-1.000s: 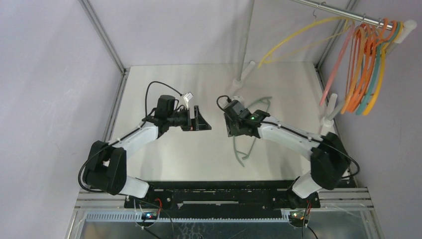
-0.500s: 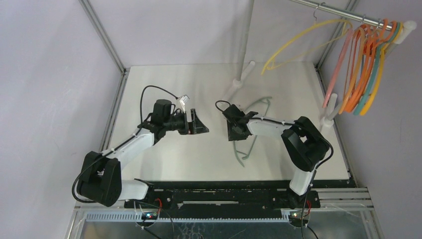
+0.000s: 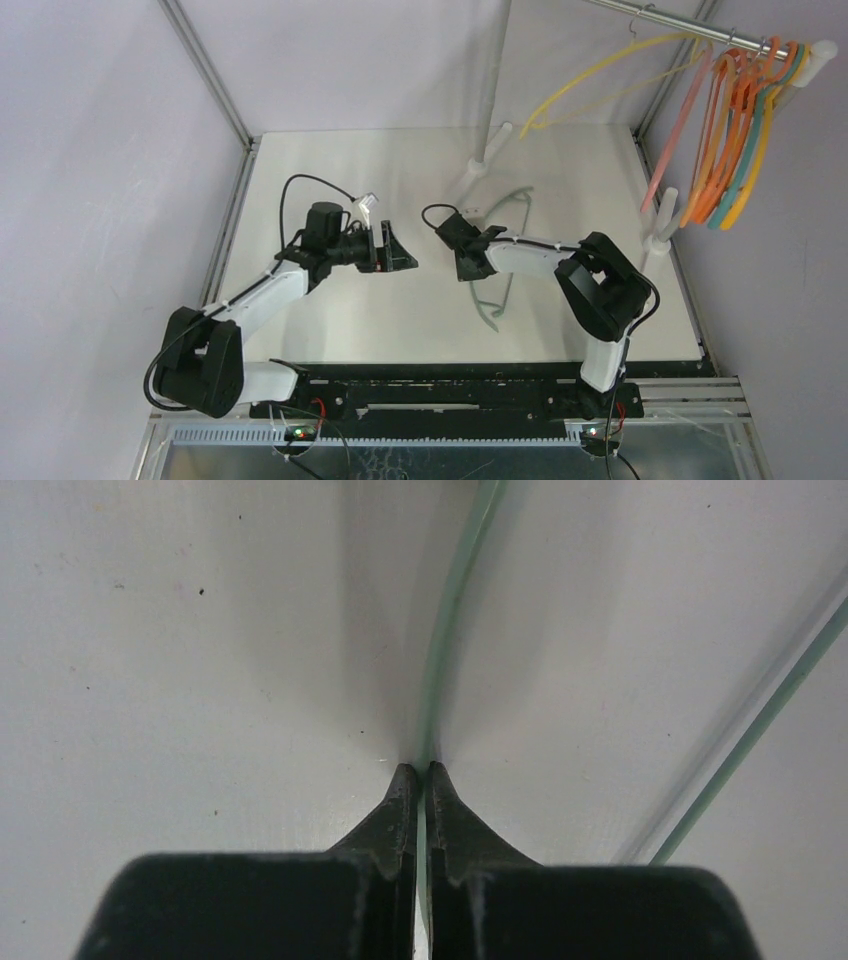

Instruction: Organize the hangers

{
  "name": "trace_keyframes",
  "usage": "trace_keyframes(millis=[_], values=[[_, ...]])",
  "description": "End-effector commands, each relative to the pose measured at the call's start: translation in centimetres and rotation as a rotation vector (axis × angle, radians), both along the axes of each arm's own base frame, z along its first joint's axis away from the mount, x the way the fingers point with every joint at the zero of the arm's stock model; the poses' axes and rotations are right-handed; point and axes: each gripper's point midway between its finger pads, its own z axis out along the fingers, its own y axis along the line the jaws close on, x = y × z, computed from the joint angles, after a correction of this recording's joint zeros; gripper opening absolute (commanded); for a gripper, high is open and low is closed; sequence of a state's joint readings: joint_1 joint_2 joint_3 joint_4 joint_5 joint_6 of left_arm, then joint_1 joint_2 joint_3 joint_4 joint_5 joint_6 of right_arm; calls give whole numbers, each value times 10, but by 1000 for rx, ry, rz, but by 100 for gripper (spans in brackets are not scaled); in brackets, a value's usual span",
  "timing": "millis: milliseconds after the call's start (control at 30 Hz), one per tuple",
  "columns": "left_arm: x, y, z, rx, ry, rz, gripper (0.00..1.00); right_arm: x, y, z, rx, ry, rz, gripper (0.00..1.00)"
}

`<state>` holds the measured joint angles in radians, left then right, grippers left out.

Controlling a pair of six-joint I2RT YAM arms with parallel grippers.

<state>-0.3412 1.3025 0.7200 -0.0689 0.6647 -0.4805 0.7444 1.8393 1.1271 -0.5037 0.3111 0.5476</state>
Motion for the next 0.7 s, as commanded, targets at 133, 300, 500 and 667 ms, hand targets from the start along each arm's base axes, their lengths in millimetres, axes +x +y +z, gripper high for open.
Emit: trace_keyframes(millis=[133, 300, 500, 667], values=[[1, 14, 9, -4, -56, 24, 99, -24, -23, -2, -30, 29, 17, 0], [5, 18, 9, -7, -61, 24, 99, 13, 8, 104, 436, -101, -19, 0], [10, 17, 11, -12, -70, 12, 99, 19, 32, 177, 763, -132, 67, 0], [12, 17, 10, -15, -71, 14, 99, 12, 51, 211, 905, -144, 124, 0]])
